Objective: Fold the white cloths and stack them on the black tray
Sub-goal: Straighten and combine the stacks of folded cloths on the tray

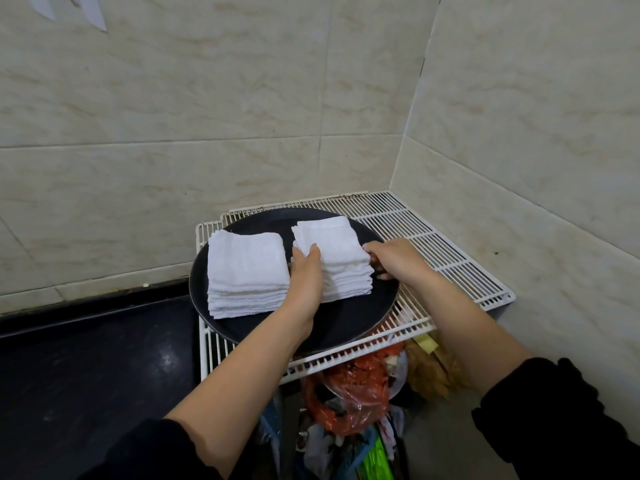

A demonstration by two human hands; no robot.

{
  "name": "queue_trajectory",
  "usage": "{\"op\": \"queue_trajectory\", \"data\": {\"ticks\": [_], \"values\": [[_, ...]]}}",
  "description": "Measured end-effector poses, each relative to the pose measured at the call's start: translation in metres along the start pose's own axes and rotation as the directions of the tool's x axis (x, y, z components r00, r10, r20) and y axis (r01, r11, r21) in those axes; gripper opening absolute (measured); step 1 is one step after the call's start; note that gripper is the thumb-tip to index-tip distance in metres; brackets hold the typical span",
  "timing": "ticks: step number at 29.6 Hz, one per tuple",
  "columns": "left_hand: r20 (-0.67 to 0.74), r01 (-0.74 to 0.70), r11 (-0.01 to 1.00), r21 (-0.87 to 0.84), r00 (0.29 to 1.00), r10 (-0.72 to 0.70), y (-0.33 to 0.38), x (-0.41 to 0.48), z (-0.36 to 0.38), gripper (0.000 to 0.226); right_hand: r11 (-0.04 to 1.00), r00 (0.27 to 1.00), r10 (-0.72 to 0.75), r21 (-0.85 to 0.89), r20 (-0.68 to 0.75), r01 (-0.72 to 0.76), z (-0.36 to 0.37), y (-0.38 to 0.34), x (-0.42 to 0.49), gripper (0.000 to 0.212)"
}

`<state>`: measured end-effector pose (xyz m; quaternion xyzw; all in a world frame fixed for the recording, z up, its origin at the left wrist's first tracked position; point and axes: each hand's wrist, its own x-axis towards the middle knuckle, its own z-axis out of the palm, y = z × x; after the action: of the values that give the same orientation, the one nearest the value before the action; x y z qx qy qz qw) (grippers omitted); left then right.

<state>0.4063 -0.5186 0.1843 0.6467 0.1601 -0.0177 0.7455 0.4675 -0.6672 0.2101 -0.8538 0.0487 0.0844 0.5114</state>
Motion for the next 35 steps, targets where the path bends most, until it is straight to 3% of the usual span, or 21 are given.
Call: {"op": "queue_trajectory", "data": {"ticks": [6, 9, 13, 17, 21, 27, 30, 32, 35], "values": [[0.005, -0.024, 0.995, 0.093, 1.0, 0.024, 0.002, -0.002, 0.004, 0.062, 0.998, 0.998, 0.034, -0.048, 0.045, -0.032, -0.009, -0.007, 0.004, 0.035], [-0.005, -0.017, 0.994, 0.112, 1.0, 0.018, 0.004, -0.003, 0.003, 0.063, 1.0, 1.0, 0.006, 0.001, 0.02, -0.006, -0.014, -0.01, 0.003, 0.031], [-0.011, -0.014, 0.993, 0.119, 1.0, 0.016, 0.006, -0.004, 0.003, 0.068, 0.997, 0.991, 0.056, -0.051, 0.121, -0.05, -0.012, -0.003, 0.0, 0.021], [-0.027, 0.011, 0.998, 0.063, 1.0, -0.009, 0.008, -0.005, 0.005, 0.066, 0.962, 0.998, 0.051, 0.269, -0.02, -0.044, -0.006, -0.001, 0.003, 0.025], [-0.059, 0.034, 0.999, 0.014, 0.998, -0.033, 0.01, -0.004, 0.008, 0.061, 0.791, 0.993, 0.118, 0.603, 0.013, -0.102, 0.017, 0.001, -0.004, 0.024], [-0.059, 0.017, 1.0, -0.014, 0.998, -0.017, 0.01, -0.007, 0.008, 0.058, 0.739, 0.988, 0.064, 0.658, 0.143, -0.143, 0.031, 0.001, -0.016, 0.031], [-0.048, -0.021, 1.0, 0.005, 0.999, 0.021, 0.009, -0.01, 0.006, 0.055, 0.841, 1.0, -0.022, 0.542, 0.008, 0.014, 0.018, -0.009, -0.008, 0.035], [-0.05, -0.05, 0.998, 0.044, 0.997, 0.052, 0.008, -0.013, 0.007, 0.055, 0.917, 0.978, -0.193, 0.342, -0.073, 0.206, 0.01, -0.018, 0.001, 0.04], [-0.052, -0.078, 0.993, 0.083, 0.995, 0.083, 0.009, -0.016, 0.009, 0.056, 0.883, 0.887, -0.439, -0.114, 0.145, 0.456, 0.016, -0.028, 0.011, 0.04]]}}
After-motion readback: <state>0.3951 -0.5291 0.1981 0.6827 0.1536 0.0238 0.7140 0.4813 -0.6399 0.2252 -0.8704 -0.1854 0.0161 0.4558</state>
